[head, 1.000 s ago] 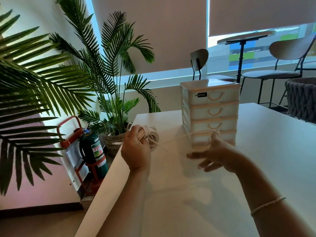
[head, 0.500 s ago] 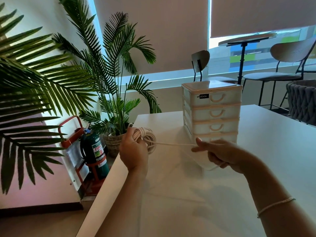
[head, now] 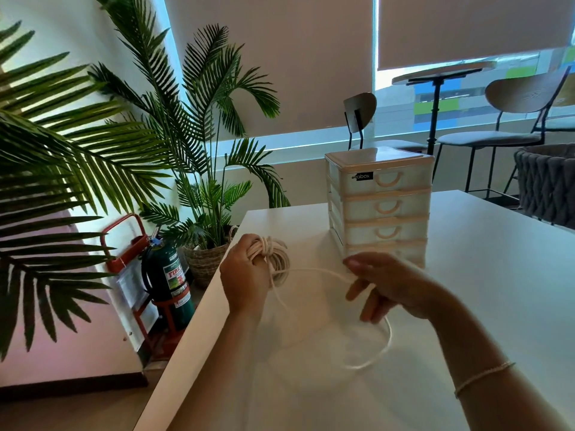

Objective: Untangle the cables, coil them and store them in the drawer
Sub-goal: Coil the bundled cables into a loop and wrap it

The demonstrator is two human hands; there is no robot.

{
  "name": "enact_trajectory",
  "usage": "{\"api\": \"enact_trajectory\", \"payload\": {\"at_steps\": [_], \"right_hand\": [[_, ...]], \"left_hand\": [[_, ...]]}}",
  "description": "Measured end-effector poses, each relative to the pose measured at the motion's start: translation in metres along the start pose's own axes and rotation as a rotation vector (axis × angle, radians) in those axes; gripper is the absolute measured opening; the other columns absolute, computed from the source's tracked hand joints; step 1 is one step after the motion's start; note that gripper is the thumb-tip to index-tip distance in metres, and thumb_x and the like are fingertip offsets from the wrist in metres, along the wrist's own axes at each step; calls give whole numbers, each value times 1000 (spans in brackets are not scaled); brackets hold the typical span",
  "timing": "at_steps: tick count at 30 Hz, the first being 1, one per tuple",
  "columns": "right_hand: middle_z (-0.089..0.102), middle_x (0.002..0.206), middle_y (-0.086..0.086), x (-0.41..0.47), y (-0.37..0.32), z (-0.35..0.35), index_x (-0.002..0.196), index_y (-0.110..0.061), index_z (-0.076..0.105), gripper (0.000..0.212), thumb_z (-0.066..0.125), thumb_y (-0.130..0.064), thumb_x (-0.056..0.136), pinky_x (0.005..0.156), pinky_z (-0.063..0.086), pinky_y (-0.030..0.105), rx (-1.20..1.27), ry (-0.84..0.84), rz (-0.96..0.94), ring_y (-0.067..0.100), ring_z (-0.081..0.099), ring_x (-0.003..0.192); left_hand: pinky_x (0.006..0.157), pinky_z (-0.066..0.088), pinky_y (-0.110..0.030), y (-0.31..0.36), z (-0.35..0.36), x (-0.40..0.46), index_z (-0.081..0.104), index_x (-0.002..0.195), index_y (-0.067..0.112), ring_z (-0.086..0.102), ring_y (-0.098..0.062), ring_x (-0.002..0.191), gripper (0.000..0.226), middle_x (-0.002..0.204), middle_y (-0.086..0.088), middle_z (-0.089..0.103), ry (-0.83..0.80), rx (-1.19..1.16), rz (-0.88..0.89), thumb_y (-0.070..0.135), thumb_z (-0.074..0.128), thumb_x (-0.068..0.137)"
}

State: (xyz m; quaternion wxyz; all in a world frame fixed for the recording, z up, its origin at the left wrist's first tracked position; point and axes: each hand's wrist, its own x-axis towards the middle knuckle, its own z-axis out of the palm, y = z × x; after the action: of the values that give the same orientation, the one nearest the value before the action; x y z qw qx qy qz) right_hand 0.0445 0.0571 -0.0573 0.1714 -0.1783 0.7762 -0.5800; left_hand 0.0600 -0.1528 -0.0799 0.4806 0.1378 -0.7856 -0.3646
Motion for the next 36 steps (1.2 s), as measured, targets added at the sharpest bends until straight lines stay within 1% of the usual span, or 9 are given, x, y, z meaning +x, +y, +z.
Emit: {"api": "enact_trajectory", "payload": {"at_steps": [3, 5, 15, 17, 19, 22, 28, 33, 36], "right_hand": [[67, 79, 11, 8, 3, 21, 124, -28, 42, 36, 54, -16, 92, 43, 53, 28, -104, -57, 23, 19, 62, 44], [66, 78, 8, 12, 3, 32, 108, -22, 53, 16, 55, -20, 92, 47, 54, 28, -171, -55, 1, 17, 63, 47], [66, 54, 9, 10, 15, -21, 78, -1, 62, 31, 53, -28, 93, 48, 50, 27, -69, 443, 220, 20, 60, 46], [66, 54, 10, 11, 20, -32, 84, 3, 61, 24, 50, -17, 92, 56, 55, 33, -164, 600, 304, 23, 63, 49], [70, 68, 13, 11, 19, -28, 115, 3, 48, 31, 46, -12, 88, 74, 55, 39, -369, 698, 376, 27, 68, 64], [66, 103, 13, 10, 5, -2, 137, -17, 33, 53, 52, -21, 87, 86, 45, 36, -543, 720, 116, 31, 59, 102], [59, 121, -6, 15, -12, 40, 126, -29, 55, 38, 54, -40, 89, 81, 30, 22, -577, 457, -432, 13, 49, 109], [47, 81, -29, 12, -9, 36, 116, -25, 65, 28, 58, -30, 89, 78, 34, 21, -482, 465, -469, 9, 50, 96], [64, 87, -17, 15, -7, 36, 108, -22, 69, 24, 62, -28, 86, 69, 39, 12, -401, 460, -485, 3, 55, 88]], "left_hand": [[65, 37, -26, 11, 5, -4, 68, 94, 3, 53, -21, 76, 26, 83, -7, 63, -47, -114, -67, -11, 51, 80], [67, 39, -26, 15, 6, -6, 68, 93, 4, 53, -20, 76, 24, 82, -5, 62, -54, -172, -108, -10, 52, 81], [61, 31, -20, 13, 2, -3, 68, 90, 5, 50, -17, 75, 22, 77, 2, 57, 17, -152, -195, -7, 52, 83], [61, 32, -20, 11, 2, 0, 67, 90, 6, 50, -17, 75, 22, 77, 2, 57, 36, -163, -209, -7, 51, 84], [59, 30, -18, 11, 3, 0, 68, 91, 6, 51, -17, 75, 22, 77, 2, 58, 46, -157, -205, -7, 51, 84], [60, 30, -19, 14, 7, -4, 69, 90, 6, 51, -18, 75, 22, 78, 0, 60, 38, -132, -181, -7, 52, 82], [57, 37, -7, 26, 15, -20, 68, 87, 10, 53, -12, 66, 27, 74, 4, 62, -207, -189, -90, -10, 51, 79], [52, 37, -6, 38, 18, -27, 61, 78, 17, 50, -4, 59, 24, 64, 9, 56, -380, -252, -74, -5, 52, 82], [49, 36, -12, 37, 18, -27, 58, 73, 15, 46, -8, 56, 17, 61, 4, 55, -443, -262, -89, 1, 55, 83]]}}
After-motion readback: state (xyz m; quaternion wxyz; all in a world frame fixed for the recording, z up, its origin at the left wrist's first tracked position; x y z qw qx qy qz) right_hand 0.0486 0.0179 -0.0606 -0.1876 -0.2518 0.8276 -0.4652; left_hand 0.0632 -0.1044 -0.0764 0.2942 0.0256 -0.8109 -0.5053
